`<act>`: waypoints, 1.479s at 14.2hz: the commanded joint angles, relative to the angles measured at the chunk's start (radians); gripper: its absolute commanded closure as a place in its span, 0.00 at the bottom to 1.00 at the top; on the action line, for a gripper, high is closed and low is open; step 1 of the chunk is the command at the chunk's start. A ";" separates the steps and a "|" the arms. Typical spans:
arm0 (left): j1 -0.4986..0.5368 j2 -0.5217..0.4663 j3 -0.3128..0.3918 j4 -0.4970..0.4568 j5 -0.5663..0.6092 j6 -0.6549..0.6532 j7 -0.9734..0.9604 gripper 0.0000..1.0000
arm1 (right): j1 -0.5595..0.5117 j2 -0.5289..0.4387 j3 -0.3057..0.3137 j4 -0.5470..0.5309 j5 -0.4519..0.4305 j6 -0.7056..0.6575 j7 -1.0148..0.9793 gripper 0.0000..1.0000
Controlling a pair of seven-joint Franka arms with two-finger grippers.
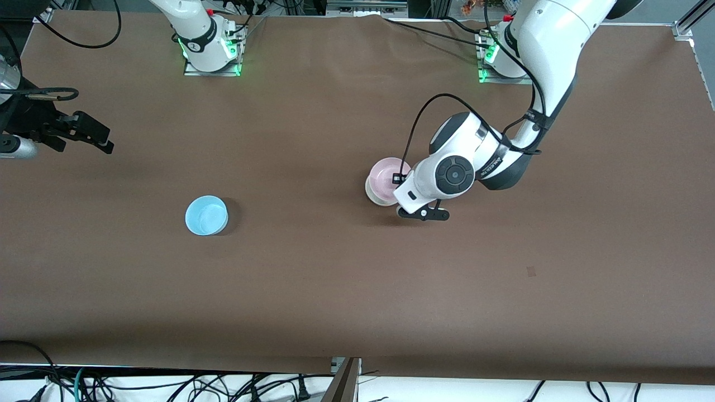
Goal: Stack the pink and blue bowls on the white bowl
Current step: 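Carry the pink bowl with the left gripper onto the white bowl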
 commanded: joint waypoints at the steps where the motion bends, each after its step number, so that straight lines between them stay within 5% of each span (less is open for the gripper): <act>1: -0.040 0.007 0.013 -0.039 0.023 0.081 -0.044 1.00 | -0.006 0.003 -0.006 0.018 -0.014 -0.011 0.005 0.00; 10: -0.055 0.020 0.013 -0.071 0.075 0.167 -0.089 1.00 | 0.002 0.026 0.000 0.015 -0.047 -0.066 0.003 0.00; 19: -0.057 0.027 0.013 -0.074 0.075 0.189 -0.099 1.00 | 0.003 0.161 0.000 0.009 -0.020 -0.085 0.006 0.00; 20: -0.057 0.027 0.013 -0.074 0.075 0.187 -0.107 0.62 | 0.003 0.173 0.000 0.009 -0.020 -0.085 -0.006 0.00; 21: -0.057 0.027 0.015 -0.074 0.075 0.187 -0.113 0.01 | 0.003 0.196 0.000 0.007 -0.023 -0.080 -0.009 0.00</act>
